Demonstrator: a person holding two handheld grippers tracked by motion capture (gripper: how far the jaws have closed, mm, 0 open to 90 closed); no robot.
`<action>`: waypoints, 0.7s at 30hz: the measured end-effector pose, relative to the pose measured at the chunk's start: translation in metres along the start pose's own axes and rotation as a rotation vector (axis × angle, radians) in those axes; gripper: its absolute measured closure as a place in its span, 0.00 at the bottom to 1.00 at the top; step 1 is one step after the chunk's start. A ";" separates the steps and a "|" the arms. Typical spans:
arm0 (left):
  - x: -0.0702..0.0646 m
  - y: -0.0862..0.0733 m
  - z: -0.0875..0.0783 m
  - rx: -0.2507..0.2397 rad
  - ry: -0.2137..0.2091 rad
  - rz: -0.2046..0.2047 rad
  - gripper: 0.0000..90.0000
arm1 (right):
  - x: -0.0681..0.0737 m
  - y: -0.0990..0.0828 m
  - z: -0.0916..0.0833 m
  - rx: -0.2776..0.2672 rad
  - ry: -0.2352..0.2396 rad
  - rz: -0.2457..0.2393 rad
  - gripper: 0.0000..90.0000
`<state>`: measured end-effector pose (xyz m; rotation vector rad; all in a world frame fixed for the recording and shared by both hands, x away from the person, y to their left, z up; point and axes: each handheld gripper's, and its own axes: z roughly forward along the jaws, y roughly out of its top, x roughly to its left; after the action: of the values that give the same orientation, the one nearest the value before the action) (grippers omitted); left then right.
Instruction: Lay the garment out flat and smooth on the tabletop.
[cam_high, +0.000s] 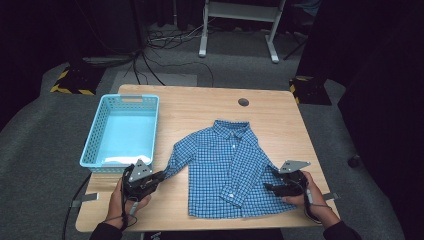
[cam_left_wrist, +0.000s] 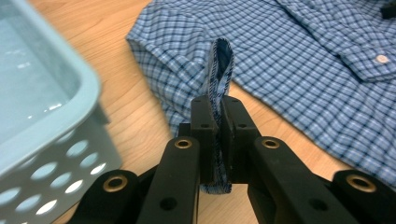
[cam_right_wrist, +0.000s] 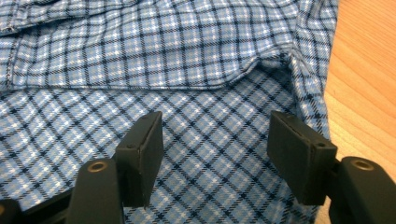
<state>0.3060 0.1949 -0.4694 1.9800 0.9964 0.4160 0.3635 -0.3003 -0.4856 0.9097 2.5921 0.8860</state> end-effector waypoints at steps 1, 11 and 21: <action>0.001 -0.002 -0.001 -0.006 -0.002 -0.018 0.93 | 0.000 0.000 0.000 0.000 0.000 0.001 0.41; 0.006 -0.010 -0.006 0.030 0.037 -0.027 0.93 | 0.000 0.000 0.000 0.002 -0.001 0.001 0.41; 0.013 -0.019 -0.011 0.058 0.064 -0.058 0.94 | 0.000 0.000 0.000 0.002 -0.002 -0.002 0.41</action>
<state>0.2979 0.2169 -0.4790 1.9951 1.1145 0.4252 0.3638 -0.3005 -0.4854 0.9078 2.5922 0.8819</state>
